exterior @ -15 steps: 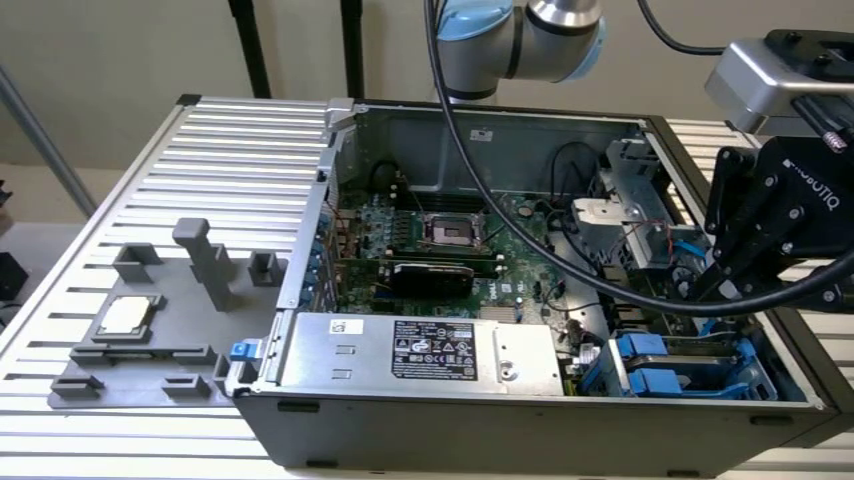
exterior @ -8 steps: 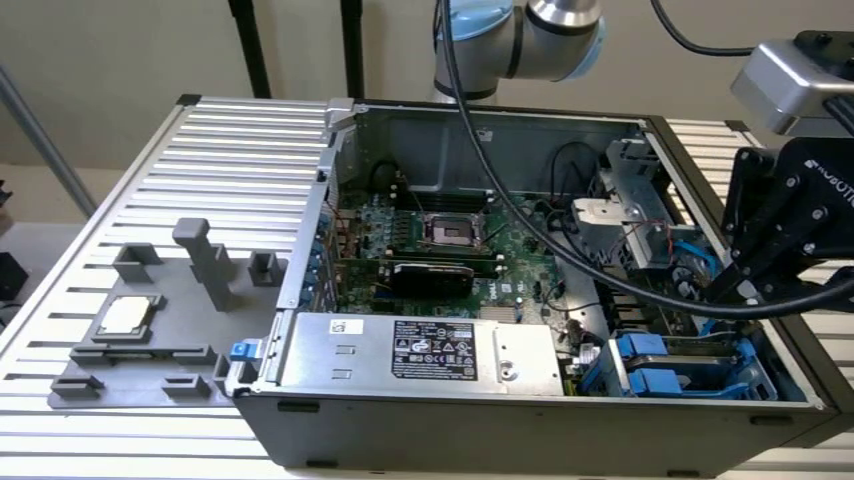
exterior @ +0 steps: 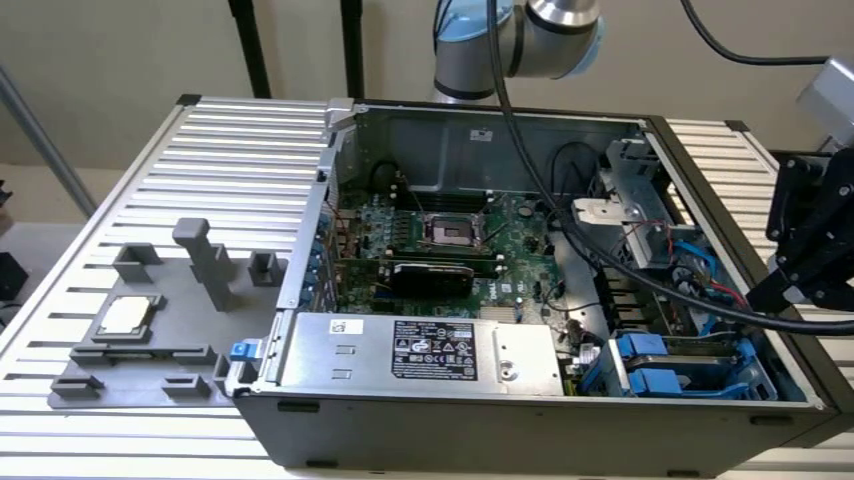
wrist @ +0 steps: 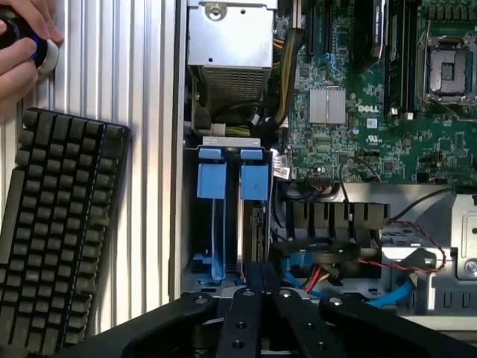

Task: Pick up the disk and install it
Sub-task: 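Insert the first disk wire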

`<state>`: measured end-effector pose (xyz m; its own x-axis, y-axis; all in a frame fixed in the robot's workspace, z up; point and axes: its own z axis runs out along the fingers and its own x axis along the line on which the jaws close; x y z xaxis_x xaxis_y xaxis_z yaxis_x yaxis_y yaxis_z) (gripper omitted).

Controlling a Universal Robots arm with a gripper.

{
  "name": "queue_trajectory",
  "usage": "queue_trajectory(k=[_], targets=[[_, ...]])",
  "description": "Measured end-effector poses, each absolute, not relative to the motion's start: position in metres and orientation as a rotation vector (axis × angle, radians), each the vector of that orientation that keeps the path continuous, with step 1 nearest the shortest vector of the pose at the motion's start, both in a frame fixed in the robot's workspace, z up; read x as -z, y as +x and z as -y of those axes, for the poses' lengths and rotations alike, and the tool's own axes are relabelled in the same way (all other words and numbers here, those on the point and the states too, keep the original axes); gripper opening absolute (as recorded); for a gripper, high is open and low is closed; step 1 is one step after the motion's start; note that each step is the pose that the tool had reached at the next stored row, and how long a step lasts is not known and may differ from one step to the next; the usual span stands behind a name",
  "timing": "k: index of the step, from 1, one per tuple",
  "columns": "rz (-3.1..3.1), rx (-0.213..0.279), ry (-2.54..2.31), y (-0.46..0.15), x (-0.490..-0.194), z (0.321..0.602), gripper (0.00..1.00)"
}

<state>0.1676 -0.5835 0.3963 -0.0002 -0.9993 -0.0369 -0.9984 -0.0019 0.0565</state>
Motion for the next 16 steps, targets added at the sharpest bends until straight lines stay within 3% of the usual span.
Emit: queue_trajectory(k=[10,12,14,16], targets=[[2.194,0.108,2.222,0.182,-0.379,0.591,0.12],[2.191,0.109,2.224,0.182,-0.375,0.594,0.18],[2.187,0.11,2.227,0.182,-0.372,0.597,0.3],[2.181,0.111,2.233,0.182,-0.368,0.599,0.3]])
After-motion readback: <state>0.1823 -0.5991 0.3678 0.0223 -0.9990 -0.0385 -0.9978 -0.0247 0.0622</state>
